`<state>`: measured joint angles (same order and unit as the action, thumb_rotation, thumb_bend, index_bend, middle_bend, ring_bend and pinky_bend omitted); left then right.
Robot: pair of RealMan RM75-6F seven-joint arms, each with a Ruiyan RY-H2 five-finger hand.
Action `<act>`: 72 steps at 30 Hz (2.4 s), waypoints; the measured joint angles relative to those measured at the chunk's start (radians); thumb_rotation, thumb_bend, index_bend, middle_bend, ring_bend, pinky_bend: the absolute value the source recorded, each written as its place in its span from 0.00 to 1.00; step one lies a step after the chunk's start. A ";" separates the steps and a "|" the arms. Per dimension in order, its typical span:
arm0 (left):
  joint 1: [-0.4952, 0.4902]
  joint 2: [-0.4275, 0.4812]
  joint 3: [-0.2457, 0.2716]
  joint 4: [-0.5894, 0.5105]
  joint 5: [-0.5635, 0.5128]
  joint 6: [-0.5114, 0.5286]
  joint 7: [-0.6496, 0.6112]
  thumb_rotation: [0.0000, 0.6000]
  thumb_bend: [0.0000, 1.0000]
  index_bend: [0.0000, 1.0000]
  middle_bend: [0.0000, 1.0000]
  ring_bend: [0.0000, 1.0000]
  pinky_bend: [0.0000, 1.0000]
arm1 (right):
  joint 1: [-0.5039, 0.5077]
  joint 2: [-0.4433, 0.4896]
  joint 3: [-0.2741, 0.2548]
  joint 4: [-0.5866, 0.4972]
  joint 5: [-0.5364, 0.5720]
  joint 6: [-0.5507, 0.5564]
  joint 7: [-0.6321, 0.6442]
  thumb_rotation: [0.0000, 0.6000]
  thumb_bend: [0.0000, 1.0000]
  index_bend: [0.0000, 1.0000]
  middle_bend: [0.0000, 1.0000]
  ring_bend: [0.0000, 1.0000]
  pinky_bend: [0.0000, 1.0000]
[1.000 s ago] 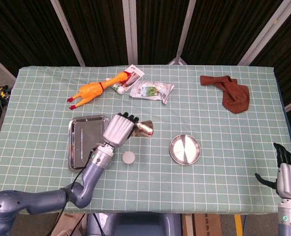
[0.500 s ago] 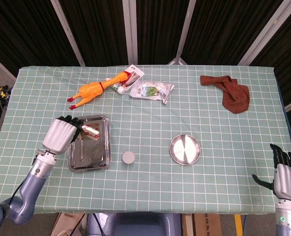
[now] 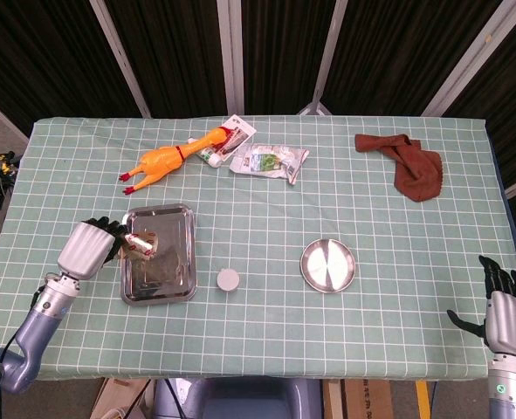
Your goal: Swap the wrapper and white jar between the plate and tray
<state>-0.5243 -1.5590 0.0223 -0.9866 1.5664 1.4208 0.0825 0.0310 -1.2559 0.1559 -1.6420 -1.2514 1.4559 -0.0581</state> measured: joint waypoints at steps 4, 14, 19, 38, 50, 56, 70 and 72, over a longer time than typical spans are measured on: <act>0.008 -0.066 0.003 0.101 0.010 -0.009 -0.073 1.00 0.65 0.50 0.55 0.46 0.67 | 0.000 0.000 0.000 0.000 0.000 0.000 0.000 1.00 0.15 0.11 0.12 0.14 0.00; 0.001 -0.201 -0.008 0.278 0.023 -0.031 -0.177 1.00 0.62 0.50 0.52 0.42 0.63 | -0.001 0.002 0.002 0.001 0.004 0.000 0.003 1.00 0.16 0.11 0.12 0.14 0.00; -0.001 -0.249 -0.005 0.347 0.031 -0.044 -0.218 1.00 0.46 0.47 0.44 0.33 0.52 | -0.001 0.003 0.003 0.000 0.006 -0.001 0.006 1.00 0.15 0.11 0.12 0.14 0.00; 0.007 -0.055 -0.009 -0.033 0.013 -0.092 -0.130 1.00 0.20 0.35 0.16 0.06 0.22 | -0.001 0.006 -0.003 -0.012 -0.003 0.000 -0.003 1.00 0.15 0.11 0.12 0.14 0.00; 0.094 0.420 -0.019 -0.782 -0.154 -0.111 0.152 1.00 0.20 0.28 0.10 0.02 0.18 | 0.002 0.015 -0.022 -0.013 -0.032 -0.005 -0.025 1.00 0.15 0.11 0.11 0.12 0.00; 0.235 0.533 -0.004 -0.875 -0.195 0.016 0.175 1.00 0.20 0.28 0.10 0.02 0.18 | 0.016 0.030 -0.060 -0.009 -0.115 -0.023 -0.043 1.00 0.15 0.11 0.11 0.11 0.00; 0.337 0.479 -0.009 -0.723 -0.128 0.139 0.080 1.00 0.20 0.27 0.10 0.02 0.18 | 0.170 0.025 -0.093 -0.307 -0.251 -0.212 -0.311 1.00 0.14 0.11 0.11 0.11 0.00; 0.342 0.470 -0.018 -0.711 -0.119 0.159 0.081 1.00 0.20 0.26 0.10 0.02 0.18 | 0.224 0.000 -0.070 -0.346 -0.210 -0.274 -0.386 1.00 0.14 0.11 0.11 0.10 0.00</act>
<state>-0.1821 -1.0895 0.0046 -1.6974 1.4471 1.5801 0.1636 0.2551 -1.2555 0.0859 -1.9883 -1.4615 1.1822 -0.4438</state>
